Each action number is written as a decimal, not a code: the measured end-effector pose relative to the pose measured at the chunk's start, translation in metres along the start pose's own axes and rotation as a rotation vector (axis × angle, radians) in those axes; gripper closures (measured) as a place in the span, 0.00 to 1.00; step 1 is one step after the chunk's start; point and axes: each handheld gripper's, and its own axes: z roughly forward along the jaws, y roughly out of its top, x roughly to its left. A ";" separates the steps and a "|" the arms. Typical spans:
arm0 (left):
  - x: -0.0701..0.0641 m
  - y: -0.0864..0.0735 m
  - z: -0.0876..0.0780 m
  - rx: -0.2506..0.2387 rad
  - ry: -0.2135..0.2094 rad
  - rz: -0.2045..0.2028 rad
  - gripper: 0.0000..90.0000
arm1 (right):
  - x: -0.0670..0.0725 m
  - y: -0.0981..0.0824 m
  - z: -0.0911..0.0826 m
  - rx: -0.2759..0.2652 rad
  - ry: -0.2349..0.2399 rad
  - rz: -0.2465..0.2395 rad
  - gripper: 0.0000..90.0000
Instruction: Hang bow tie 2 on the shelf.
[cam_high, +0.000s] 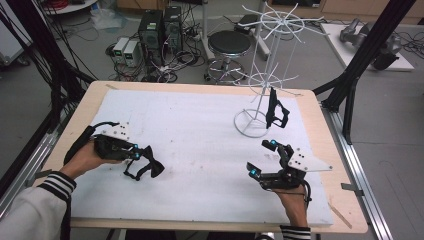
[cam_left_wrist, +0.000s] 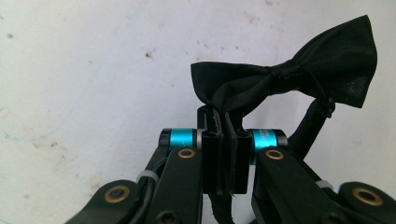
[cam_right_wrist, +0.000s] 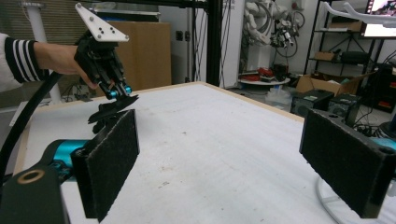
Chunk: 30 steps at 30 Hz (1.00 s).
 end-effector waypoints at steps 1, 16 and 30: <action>0.000 0.001 -0.001 -0.016 -0.001 -0.003 0.96 | 0.000 0.000 0.000 0.000 0.001 0.001 0.13; -0.007 0.018 -0.006 -0.209 0.053 -0.038 0.96 | 0.000 0.012 0.011 0.017 0.032 0.008 0.13; -0.016 0.046 -0.005 -0.324 0.074 -0.037 0.96 | 0.003 0.034 0.029 0.039 0.057 0.016 0.13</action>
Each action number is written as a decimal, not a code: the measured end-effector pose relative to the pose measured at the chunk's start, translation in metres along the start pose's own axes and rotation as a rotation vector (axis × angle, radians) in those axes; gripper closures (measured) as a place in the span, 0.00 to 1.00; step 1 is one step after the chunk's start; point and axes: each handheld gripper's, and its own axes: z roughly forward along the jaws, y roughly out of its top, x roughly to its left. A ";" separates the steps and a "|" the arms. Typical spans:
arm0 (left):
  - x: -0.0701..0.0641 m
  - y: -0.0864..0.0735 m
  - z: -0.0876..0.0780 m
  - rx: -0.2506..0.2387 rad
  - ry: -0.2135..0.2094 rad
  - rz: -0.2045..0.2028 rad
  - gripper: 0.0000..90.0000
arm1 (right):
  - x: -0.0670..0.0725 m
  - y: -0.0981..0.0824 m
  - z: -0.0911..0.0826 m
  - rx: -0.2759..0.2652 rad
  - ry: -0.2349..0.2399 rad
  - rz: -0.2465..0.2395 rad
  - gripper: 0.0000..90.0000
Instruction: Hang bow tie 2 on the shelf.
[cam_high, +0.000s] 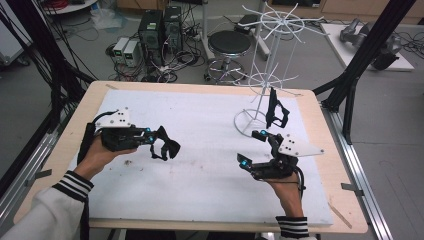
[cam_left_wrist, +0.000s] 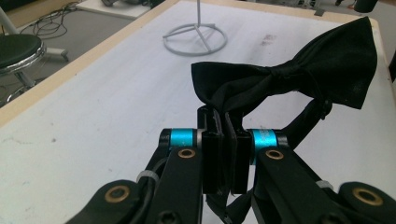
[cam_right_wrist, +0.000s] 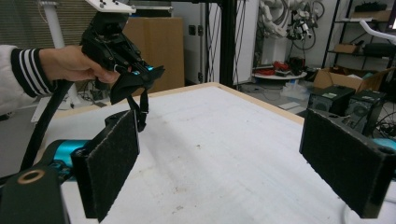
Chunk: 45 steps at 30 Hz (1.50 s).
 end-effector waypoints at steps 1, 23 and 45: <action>-0.001 0.001 0.001 -0.009 0.004 -0.004 0.96 | 0.000 0.002 0.001 0.004 0.001 0.002 0.13; -0.007 0.028 0.010 -0.143 0.036 -0.032 0.96 | 0.007 0.038 0.045 0.031 0.071 0.008 0.13; -0.021 0.052 0.035 -0.189 0.041 -0.001 0.96 | 0.021 0.048 0.077 0.052 0.167 0.050 0.23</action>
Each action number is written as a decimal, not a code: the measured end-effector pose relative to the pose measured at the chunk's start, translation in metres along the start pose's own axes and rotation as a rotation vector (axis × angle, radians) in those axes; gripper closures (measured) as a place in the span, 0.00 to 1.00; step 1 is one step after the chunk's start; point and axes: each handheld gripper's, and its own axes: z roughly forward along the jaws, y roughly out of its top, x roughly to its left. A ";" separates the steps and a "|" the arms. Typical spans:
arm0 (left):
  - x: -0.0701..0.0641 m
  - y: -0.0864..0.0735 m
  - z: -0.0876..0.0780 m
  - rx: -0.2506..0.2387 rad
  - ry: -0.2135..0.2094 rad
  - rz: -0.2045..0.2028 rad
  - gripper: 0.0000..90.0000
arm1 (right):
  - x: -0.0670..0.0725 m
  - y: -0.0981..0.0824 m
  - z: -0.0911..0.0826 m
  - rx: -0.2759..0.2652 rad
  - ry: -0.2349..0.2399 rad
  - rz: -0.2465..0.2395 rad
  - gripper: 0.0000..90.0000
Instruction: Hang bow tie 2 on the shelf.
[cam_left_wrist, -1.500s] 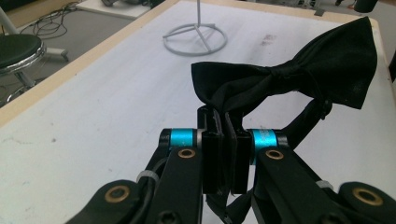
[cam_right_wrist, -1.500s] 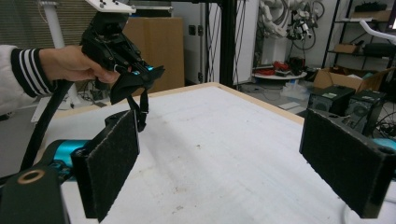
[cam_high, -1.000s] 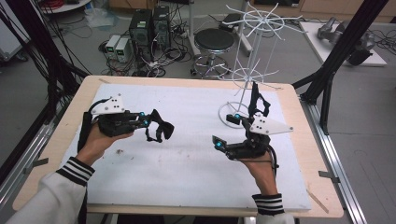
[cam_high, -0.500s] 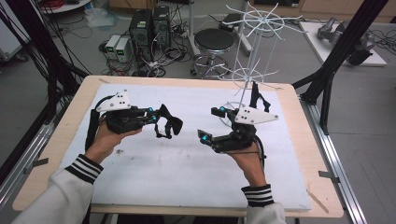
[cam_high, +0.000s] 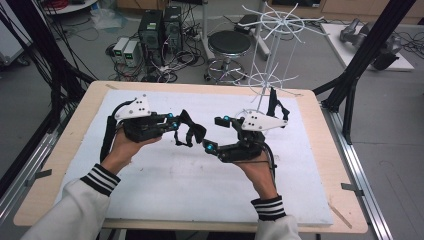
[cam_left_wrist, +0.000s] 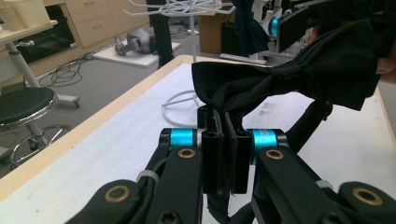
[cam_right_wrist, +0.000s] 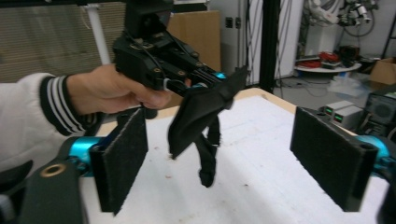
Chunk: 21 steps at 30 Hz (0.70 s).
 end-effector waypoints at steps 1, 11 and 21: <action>0.000 0.000 0.001 -0.004 -0.008 -0.003 0.96 | 0.001 0.000 0.001 -0.006 0.001 0.002 0.23; -0.005 0.003 0.007 -0.014 -0.019 0.011 0.96 | 0.001 0.000 0.010 0.019 0.003 -0.005 0.45; -0.003 0.003 0.002 -0.025 -0.009 0.007 0.96 | 0.003 0.001 0.007 0.023 -0.006 -0.045 0.87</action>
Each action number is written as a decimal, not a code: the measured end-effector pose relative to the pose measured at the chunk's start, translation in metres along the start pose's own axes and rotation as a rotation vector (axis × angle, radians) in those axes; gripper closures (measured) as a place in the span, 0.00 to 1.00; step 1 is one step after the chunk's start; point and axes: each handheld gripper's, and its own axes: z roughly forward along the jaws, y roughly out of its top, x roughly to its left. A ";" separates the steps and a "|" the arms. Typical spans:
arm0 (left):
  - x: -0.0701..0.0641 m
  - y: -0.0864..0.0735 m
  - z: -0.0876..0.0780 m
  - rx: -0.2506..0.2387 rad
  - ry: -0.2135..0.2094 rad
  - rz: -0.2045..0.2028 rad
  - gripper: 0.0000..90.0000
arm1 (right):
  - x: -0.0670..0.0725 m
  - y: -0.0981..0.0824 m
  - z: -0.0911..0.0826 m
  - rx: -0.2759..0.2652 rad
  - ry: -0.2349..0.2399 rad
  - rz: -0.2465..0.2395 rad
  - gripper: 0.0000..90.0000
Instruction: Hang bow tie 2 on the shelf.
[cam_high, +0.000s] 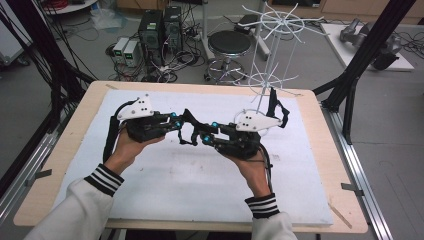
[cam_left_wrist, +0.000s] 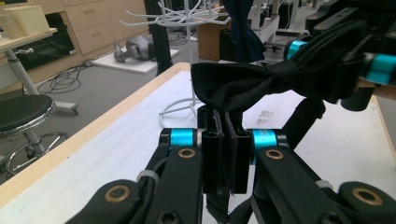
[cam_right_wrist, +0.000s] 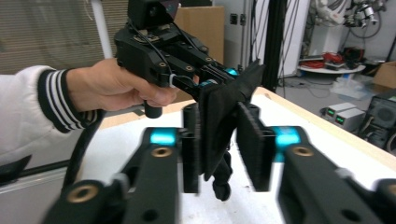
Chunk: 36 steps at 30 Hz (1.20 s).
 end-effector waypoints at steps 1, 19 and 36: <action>0.000 0.000 0.000 0.001 -0.001 0.002 0.96 | 0.000 0.000 -0.001 0.001 -0.008 -0.001 0.89; 0.001 -0.006 0.000 -0.045 -0.004 -0.005 0.30 | 0.001 0.001 -0.005 -0.007 -0.027 -0.022 0.93; 0.007 -0.038 -0.035 -0.124 0.115 -0.016 0.12 | -0.004 -0.004 -0.023 -0.049 -0.090 -0.013 0.93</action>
